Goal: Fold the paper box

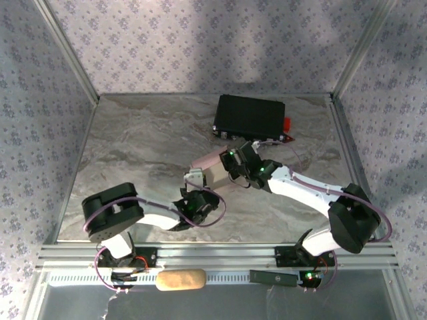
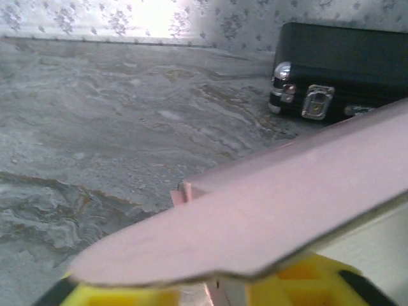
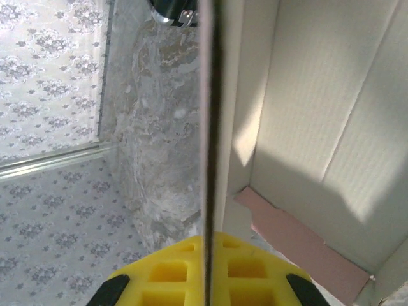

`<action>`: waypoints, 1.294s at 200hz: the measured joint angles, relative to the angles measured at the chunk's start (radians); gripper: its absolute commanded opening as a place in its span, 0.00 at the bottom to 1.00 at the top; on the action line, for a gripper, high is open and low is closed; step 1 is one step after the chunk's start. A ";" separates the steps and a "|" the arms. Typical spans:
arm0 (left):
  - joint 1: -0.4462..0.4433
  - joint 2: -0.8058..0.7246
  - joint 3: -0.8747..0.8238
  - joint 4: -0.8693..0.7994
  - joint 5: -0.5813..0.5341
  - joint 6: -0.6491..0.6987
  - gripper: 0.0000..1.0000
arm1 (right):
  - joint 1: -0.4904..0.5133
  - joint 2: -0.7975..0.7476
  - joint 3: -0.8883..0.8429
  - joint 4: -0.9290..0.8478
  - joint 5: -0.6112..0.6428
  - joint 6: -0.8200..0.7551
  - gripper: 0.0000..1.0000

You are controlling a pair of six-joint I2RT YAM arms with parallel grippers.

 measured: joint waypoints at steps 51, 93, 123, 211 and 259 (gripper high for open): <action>-0.005 -0.410 -0.022 -0.309 0.272 -0.126 0.56 | -0.040 -0.043 -0.083 0.055 -0.074 0.000 0.00; 0.038 -0.769 0.061 -0.660 0.469 -0.328 0.55 | -0.071 -0.070 -0.145 0.074 -0.119 -0.014 0.00; 0.267 -0.916 0.067 -0.770 0.652 -0.395 0.50 | -0.078 -0.070 -0.157 0.089 -0.142 -0.034 0.00; 0.491 -0.581 0.008 -0.688 1.041 -0.491 0.51 | -0.086 -0.036 -0.252 0.203 -0.186 -0.095 0.00; 0.504 -0.341 0.010 -0.558 1.116 -0.531 0.53 | -0.086 -0.002 -0.291 0.276 -0.194 -0.113 0.00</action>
